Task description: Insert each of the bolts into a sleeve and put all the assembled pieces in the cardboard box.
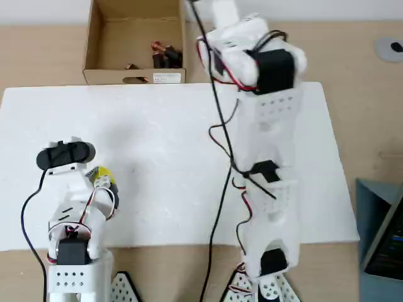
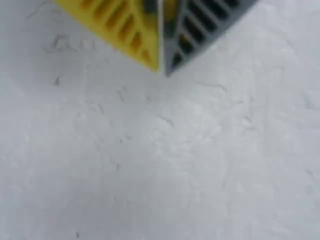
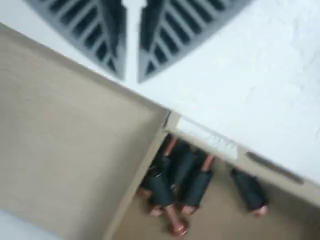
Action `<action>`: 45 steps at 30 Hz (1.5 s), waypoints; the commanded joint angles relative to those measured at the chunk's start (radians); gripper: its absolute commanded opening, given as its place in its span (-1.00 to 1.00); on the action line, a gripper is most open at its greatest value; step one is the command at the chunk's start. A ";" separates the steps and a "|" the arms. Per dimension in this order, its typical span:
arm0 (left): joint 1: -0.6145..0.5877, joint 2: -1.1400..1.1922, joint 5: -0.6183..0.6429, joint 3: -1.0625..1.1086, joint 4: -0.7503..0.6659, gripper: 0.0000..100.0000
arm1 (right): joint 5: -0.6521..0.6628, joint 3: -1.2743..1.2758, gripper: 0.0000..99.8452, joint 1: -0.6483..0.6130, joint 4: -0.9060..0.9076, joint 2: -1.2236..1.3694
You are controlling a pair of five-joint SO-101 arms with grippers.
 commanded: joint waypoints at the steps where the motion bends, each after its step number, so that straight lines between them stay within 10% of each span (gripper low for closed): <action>1: -0.011 -0.004 0.000 0.015 0.006 -0.99 | -0.011 -0.041 -0.98 0.021 0.023 -0.114; 28: -0.011 -0.004 0.000 0.015 0.006 -0.99 | -0.061 1.066 -0.98 0.271 0.006 -0.782; 45: -0.011 -0.004 0.000 0.015 0.006 -0.99 | -0.054 1.972 -0.98 0.332 -0.422 -1.245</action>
